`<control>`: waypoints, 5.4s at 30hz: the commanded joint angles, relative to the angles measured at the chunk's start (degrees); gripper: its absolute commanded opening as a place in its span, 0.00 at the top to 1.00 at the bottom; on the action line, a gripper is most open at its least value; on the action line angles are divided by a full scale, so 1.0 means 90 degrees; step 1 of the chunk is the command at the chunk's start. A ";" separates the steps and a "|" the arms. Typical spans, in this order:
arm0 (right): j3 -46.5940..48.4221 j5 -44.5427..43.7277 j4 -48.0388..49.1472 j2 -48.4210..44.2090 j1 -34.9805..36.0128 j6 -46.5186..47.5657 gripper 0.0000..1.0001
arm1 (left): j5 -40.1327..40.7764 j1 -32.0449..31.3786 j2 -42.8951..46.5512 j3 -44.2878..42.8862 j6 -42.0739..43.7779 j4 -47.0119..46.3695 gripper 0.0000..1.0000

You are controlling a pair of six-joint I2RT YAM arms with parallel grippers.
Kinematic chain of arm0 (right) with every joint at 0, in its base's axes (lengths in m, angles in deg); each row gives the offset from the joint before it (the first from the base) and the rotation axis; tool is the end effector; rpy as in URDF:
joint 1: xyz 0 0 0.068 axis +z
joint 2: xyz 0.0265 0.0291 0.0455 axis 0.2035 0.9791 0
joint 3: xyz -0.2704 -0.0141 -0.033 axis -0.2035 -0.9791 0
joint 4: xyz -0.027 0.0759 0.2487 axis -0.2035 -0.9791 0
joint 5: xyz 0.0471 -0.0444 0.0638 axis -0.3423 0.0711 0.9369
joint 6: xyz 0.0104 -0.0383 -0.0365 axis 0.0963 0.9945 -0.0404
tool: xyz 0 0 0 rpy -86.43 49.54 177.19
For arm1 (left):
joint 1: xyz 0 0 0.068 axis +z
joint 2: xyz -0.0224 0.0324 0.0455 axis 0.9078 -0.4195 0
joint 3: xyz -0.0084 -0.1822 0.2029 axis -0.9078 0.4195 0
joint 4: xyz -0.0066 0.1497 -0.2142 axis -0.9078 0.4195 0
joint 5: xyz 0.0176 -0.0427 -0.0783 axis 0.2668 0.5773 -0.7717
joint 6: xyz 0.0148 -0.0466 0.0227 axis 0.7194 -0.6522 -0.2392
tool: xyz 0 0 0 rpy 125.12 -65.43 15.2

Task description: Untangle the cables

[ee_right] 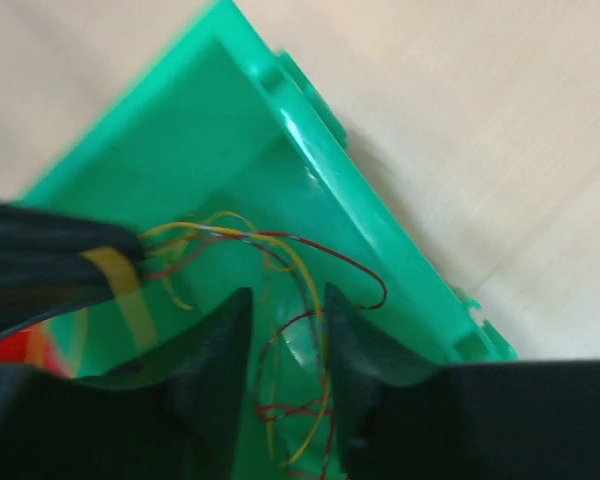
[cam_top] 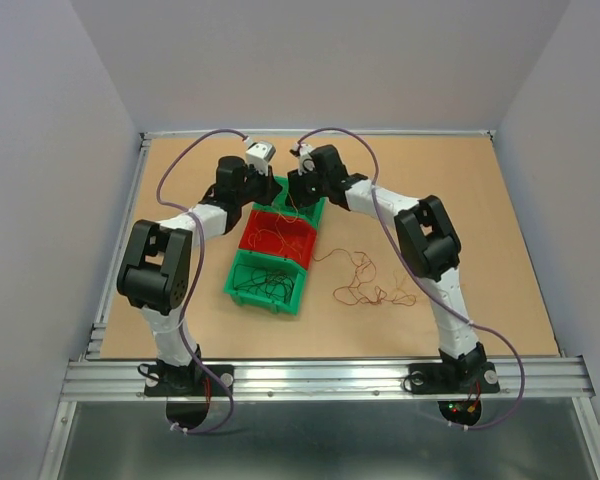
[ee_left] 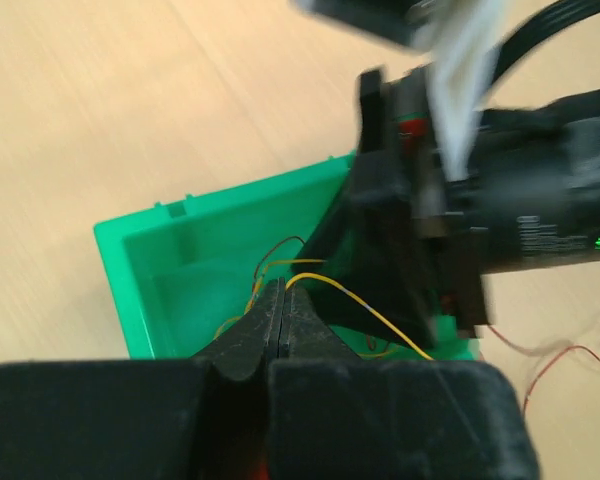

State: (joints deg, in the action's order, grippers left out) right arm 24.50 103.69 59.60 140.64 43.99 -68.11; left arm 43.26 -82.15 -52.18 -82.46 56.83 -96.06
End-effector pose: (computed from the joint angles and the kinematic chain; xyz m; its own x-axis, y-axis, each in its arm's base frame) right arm 0.4417 0.2933 0.1699 -0.5885 -0.2290 -0.7754 -0.6678 0.6783 0.3065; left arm 0.3810 -0.1316 0.2275 -0.2459 0.0577 -0.9676 0.6474 0.7527 -0.1196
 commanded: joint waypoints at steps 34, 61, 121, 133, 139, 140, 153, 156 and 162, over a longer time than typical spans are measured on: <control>-0.0978 0.0848 0.0911 -0.1556 0.0059 -0.0265 0.81 | 0.0024 -0.0031 0.0350 -0.0162 -0.0080 -0.0769 1.00; -0.1584 0.1199 0.1321 -0.5032 0.0460 -0.0450 0.99 | -0.0895 -0.0031 0.4589 0.1332 0.0037 -0.0506 1.00; -0.3595 0.0088 0.2405 -0.3588 0.0977 -0.0265 0.99 | -0.0328 -0.0031 0.2920 0.2143 0.2264 0.1291 0.92; -0.3498 -0.1290 0.2464 -0.2055 0.1455 -0.0216 1.00 | -0.0094 -0.0060 0.2830 0.1869 0.2166 0.1302 0.42; -0.3634 -0.1720 0.2396 -0.1772 0.1485 -0.0206 1.00 | 0.0004 0.0106 0.3652 0.2202 0.2039 0.1155 0.30; -0.3634 -0.1807 0.2337 -0.1742 0.1495 -0.0186 1.00 | -0.0025 0.0174 0.3691 0.2192 0.2001 0.1174 0.30; -0.3596 -0.1896 0.2259 -0.2923 0.1495 0.0038 0.66 | -0.0669 0.0721 0.2677 0.1676 0.1747 0.0666 0.22; -0.3556 -0.1906 0.2268 -0.3001 0.1495 0.0068 0.64 | -0.0845 0.0741 0.2452 0.1548 0.1658 0.0579 0.22; -0.3293 -0.1945 0.2190 -0.2924 0.1495 0.0107 0.61 | -0.1109 0.0848 0.2187 0.1567 0.1668 0.0539 0.24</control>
State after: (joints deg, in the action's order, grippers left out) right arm -8.24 86.79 78.00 114.63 56.95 -68.18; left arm 36.62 -75.20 -32.29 -66.35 72.35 -88.19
